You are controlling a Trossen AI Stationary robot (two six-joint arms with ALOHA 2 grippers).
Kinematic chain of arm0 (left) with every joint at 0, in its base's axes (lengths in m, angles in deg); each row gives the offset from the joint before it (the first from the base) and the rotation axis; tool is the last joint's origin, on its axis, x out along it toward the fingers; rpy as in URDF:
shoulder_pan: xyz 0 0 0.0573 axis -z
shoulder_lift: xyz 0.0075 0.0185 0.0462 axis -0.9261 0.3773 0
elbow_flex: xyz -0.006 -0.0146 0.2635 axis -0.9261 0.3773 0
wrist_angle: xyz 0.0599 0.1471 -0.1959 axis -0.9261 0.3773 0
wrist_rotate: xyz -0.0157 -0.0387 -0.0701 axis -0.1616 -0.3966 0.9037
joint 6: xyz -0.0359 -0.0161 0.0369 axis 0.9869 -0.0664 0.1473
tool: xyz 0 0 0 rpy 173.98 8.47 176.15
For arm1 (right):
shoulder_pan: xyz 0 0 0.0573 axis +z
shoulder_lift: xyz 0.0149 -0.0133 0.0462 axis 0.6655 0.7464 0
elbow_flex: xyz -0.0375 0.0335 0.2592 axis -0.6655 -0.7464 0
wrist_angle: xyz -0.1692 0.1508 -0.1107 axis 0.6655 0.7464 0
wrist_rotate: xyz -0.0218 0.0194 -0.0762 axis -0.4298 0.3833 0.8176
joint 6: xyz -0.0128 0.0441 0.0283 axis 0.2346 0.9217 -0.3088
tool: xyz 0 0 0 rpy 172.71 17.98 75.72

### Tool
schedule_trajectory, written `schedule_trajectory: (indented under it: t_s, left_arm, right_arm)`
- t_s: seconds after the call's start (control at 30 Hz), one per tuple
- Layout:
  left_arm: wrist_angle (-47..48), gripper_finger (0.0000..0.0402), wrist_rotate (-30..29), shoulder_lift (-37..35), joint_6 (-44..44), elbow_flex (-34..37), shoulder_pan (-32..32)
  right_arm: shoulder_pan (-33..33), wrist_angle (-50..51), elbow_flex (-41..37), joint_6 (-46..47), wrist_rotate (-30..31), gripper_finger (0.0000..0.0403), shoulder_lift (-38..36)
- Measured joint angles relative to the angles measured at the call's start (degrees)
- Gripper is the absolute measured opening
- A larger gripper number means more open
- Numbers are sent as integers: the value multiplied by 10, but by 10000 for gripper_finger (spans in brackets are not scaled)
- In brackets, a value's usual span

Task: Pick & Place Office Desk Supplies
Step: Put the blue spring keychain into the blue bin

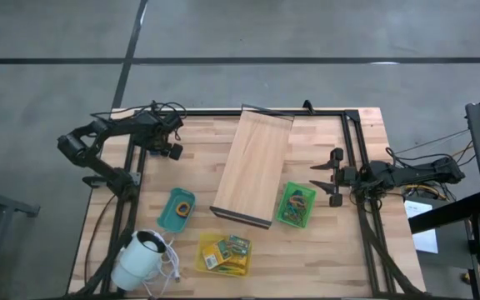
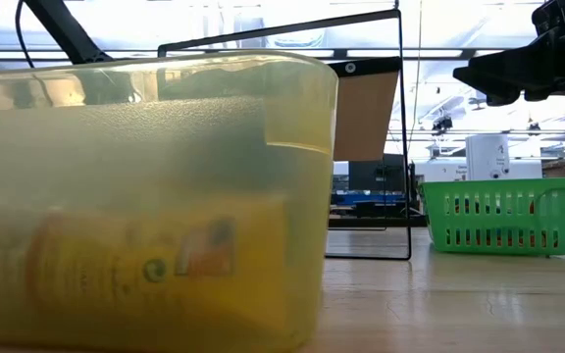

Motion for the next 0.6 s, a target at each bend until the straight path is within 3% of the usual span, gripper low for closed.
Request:
schedule_trajectory:
  t_s: [0.6]
  left_arm:
    - [5, 118, 29, 1, 46, 1, 0]
  right_arm:
    - [0, 0, 0, 0, 0, 206, 0]
